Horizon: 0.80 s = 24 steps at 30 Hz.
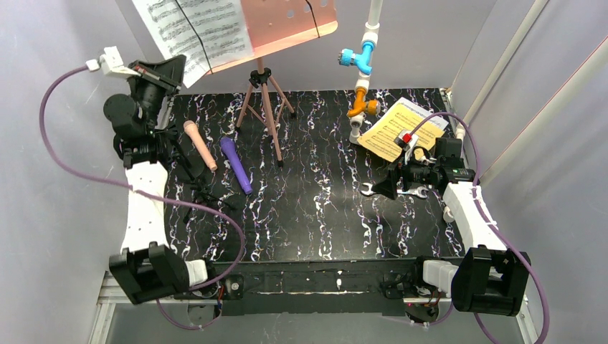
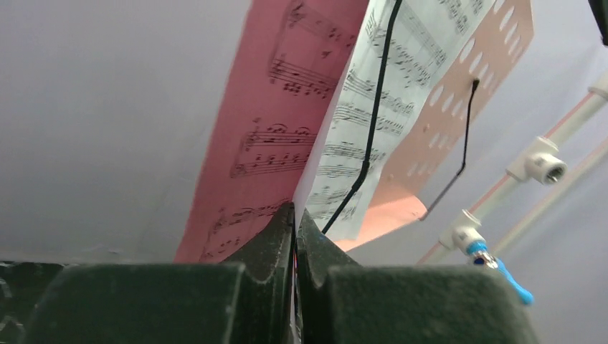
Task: Pack up the instrument practice props
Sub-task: Pick up the sheet music from the music stand.
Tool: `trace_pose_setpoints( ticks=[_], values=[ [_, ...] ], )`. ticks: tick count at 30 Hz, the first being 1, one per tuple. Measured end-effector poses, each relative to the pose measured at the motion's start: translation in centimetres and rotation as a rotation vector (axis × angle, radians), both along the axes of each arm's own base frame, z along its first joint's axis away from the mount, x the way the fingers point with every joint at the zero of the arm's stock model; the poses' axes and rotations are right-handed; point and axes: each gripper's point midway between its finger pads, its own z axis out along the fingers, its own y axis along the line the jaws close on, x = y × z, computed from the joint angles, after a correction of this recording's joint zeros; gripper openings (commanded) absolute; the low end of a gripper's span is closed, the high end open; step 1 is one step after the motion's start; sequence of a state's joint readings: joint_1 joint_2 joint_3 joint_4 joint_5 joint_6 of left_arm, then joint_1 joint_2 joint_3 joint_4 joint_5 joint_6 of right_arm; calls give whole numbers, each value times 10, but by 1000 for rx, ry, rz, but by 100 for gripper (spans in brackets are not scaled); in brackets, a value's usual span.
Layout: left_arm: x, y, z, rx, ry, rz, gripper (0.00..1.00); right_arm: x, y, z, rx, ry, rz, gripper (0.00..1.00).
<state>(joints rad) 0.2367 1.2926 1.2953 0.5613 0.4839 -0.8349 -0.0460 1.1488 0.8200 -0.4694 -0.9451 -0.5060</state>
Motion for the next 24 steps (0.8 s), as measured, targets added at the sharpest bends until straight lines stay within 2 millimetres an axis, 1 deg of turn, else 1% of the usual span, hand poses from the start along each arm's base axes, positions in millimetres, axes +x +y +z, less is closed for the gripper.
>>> trace_pose_setpoints(
  ticks=[3, 4, 8, 10, 12, 14, 18, 20, 22, 24],
  values=[
    [-24, 16, 5, -11, -42, 137, 0, 0, 0, 0, 0, 0, 0, 98],
    [-35, 24, 10, -20, -64, 195, 0, 0, 0, 0, 0, 0, 0, 98],
    [-74, 43, 30, -56, -149, 352, 0, 0, 0, 0, 0, 0, 0, 98],
    [-87, 47, 38, -69, -180, 392, 0, 0, 0, 0, 0, 0, 0, 99],
    [-91, 48, 41, -71, -192, 398, 0, 0, 0, 0, 0, 0, 0, 98],
    [-91, 48, 40, -71, -190, 398, 0, 0, 0, 0, 0, 0, 0, 98],
    [-81, 49, 22, -64, -141, 398, 0, 0, 0, 0, 0, 0, 0, 98],
    [-79, 49, 17, -58, -124, 397, 0, 0, 0, 0, 0, 2, 0, 98],
    [-81, 48, 18, -48, -126, 396, 0, 0, 0, -1, 0, 3, 0, 98],
    [-88, 46, 23, -35, -143, 398, 0, 0, 0, -1, 0, 5, 0, 98]
  ],
)
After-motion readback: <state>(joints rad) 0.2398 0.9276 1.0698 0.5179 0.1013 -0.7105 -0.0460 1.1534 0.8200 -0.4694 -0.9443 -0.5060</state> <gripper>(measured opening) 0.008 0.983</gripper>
